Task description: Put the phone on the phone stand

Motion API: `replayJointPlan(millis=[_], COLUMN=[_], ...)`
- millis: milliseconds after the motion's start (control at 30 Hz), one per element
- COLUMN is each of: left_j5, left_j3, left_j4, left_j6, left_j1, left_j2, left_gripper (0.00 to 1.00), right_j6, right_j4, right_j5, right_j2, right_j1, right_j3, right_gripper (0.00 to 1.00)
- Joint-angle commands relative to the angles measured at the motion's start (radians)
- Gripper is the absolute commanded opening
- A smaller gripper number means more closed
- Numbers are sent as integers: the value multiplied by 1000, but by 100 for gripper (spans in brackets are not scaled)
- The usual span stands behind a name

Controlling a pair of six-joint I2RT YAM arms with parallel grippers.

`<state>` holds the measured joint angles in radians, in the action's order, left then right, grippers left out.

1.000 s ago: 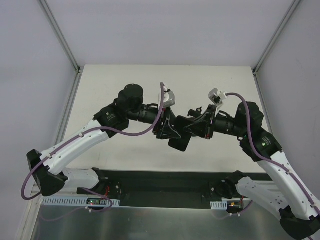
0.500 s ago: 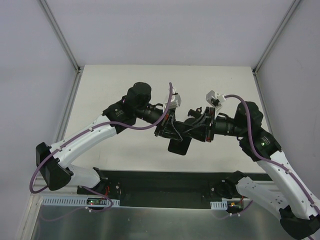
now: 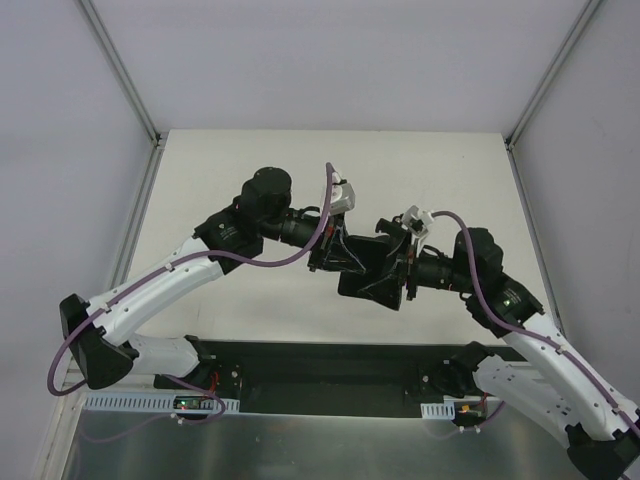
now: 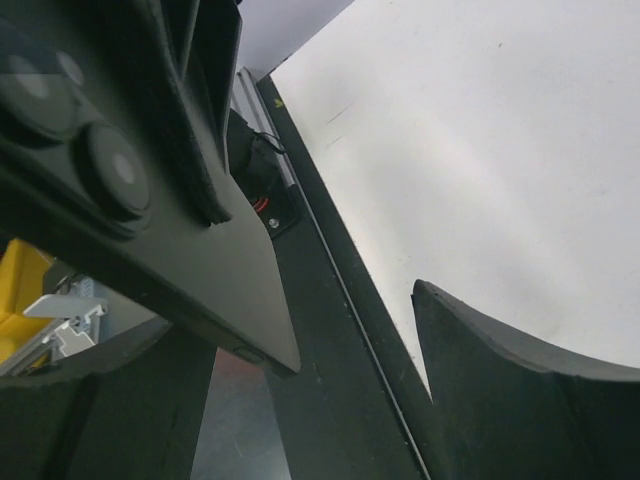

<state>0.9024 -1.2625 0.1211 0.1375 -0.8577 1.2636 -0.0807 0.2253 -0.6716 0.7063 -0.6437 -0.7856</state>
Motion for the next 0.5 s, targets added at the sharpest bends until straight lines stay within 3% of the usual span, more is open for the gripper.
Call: replayJointPlan(millis=[0,200,233,267,300,400,467], left_j5=[9,-10,-8,6,18,41,44], left_j3=[11,17,15,14,8,-8,-20], left_j4=[-118,-161,-161,-161,-156,-137,-126], left_j6=[62,86,86,86,77,73,60], left_j1=[-3,-4,-4,-4,-3,-3,-3], left_j2=[-33,-32,-32,-32,-29,-23,-18], left_gripper=[0,0,0,0,6,34,39], right_j6=[-80,-116,-116,-111,-100,-76,-71], right_j4=[-188,-288,-287,-282,-277,-241,-233], right_j5=[9,59,84,92,92,83,75], right_j2=[-11,10,12,13,19,21,18], right_j1=[-46,-86,-89,-93,-94,-94,-96], right_j3=[31,52,52,52,49,45,46], right_gripper=[75,47,28,16,1,1,1])
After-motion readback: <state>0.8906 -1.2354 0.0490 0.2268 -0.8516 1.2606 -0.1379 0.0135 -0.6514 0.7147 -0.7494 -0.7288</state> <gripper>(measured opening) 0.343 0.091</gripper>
